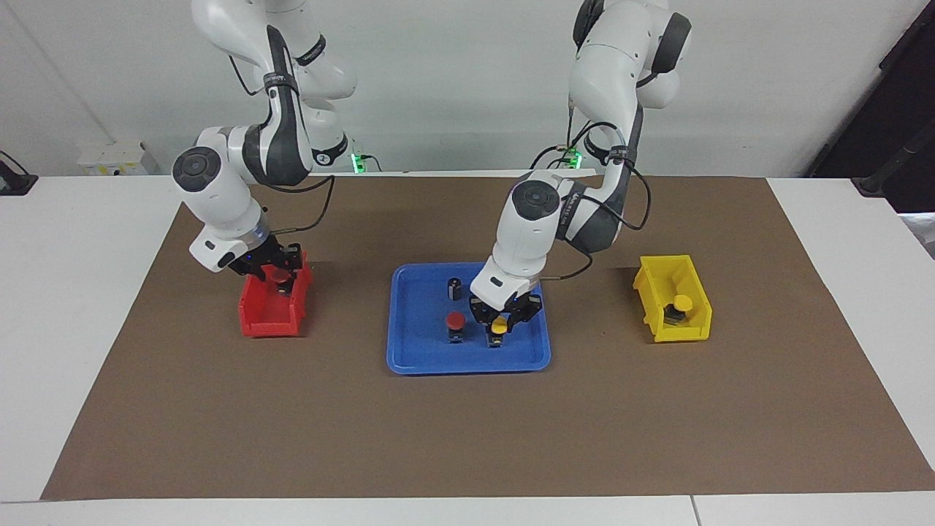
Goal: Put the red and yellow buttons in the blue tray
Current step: 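Release the red button in the tray while the left gripper places the yellow button, then return the left gripper to the yellow holder while the right gripper returns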
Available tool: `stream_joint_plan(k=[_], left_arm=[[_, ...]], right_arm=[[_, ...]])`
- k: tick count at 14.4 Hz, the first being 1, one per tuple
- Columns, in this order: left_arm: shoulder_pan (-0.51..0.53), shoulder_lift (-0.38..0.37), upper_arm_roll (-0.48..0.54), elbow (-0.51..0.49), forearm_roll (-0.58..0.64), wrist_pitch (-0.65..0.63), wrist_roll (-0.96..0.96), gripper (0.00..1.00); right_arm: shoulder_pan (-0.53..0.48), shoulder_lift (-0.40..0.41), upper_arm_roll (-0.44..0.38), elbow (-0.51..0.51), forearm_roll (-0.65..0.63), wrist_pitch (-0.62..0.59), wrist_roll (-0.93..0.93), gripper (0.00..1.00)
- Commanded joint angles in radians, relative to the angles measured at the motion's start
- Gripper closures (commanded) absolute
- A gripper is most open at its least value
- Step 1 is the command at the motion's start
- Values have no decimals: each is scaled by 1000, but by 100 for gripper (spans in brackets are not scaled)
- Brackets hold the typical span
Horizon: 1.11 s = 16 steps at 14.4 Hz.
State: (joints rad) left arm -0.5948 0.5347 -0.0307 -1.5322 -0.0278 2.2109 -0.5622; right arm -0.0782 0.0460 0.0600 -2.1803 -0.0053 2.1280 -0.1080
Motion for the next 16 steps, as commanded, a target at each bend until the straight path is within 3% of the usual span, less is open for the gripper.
stream_joint_plan(k=[1, 3, 5, 7, 8, 11, 13, 16], left_arm=[[-23, 22, 15, 24, 11, 10, -4, 19], [-25, 22, 20, 32, 9, -16, -4, 10], [-14, 10, 25, 145, 5, -170, 4, 0], [7, -24, 29, 245, 3, -340, 5, 0], [42, -74, 29, 244, 9, -374, 14, 0], [241, -238, 34, 57, 9, -505, 245, 0], [396, -298, 34, -66, 9, -441, 462, 0], [522, -352, 32, -245, 9, -219, 550, 3]], right_arm=[[-34, -22, 15, -41, 13, 30, -39, 33], [-32, -21, 15, -42, 13, 33, -42, 33], [-34, -17, 15, -53, 13, 56, -44, 34], [-34, -20, 15, -71, 13, 70, -45, 36], [-35, -20, 15, -73, 13, 72, -45, 37], [-35, -20, 15, -73, 13, 73, -53, 40], [-35, -20, 15, -73, 15, 72, -58, 49], [-44, -18, 15, -69, 13, 56, -59, 74]])
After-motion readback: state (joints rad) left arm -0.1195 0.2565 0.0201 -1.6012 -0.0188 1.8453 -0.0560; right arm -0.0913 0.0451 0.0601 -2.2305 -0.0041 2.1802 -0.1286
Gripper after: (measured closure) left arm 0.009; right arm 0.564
